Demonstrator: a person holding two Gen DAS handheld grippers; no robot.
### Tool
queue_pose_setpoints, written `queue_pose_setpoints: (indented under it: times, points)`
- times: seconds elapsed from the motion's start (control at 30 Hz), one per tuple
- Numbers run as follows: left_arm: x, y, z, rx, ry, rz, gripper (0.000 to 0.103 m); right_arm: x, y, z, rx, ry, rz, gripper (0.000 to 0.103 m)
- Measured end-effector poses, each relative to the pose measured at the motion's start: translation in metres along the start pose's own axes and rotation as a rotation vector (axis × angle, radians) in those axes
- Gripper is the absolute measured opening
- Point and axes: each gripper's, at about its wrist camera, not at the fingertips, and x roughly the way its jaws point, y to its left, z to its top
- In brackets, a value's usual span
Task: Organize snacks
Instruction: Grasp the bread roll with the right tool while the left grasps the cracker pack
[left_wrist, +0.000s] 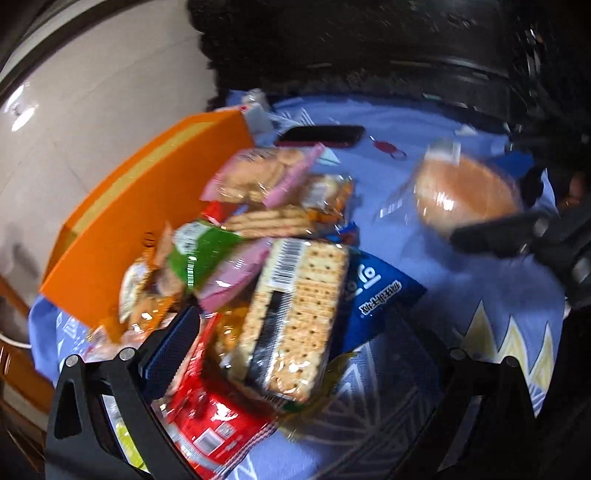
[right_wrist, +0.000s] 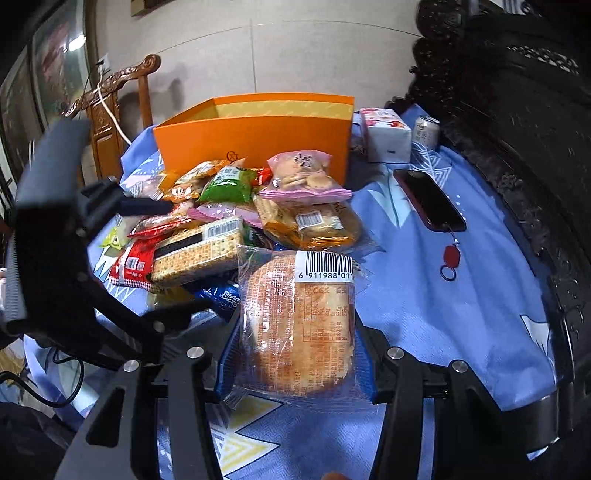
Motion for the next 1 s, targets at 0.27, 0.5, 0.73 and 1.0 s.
queue_pose_setpoints:
  times: [0.27, 0.5, 0.73, 1.0]
  points:
    - [0.022, 0.002, 0.001, -0.034, 0.032, -0.169, 0.048, 0.003, -0.004, 0.0, 0.02, 0.004, -0.006, 0.052]
    - [0.005, 0.007, -0.008, -0.125, 0.006, -0.154, 0.047, -0.004, -0.005, 0.002, 0.04, -0.013, -0.001, 0.052]
    - [-0.047, 0.039, -0.009, -0.299, -0.069, -0.122, 0.047, -0.014, 0.0, 0.017, 0.073, -0.052, 0.042, 0.052]
    - [-0.107, 0.126, 0.011, -0.489, -0.175, 0.002, 0.047, -0.026, 0.016, 0.094, 0.053, -0.201, 0.106, 0.052]
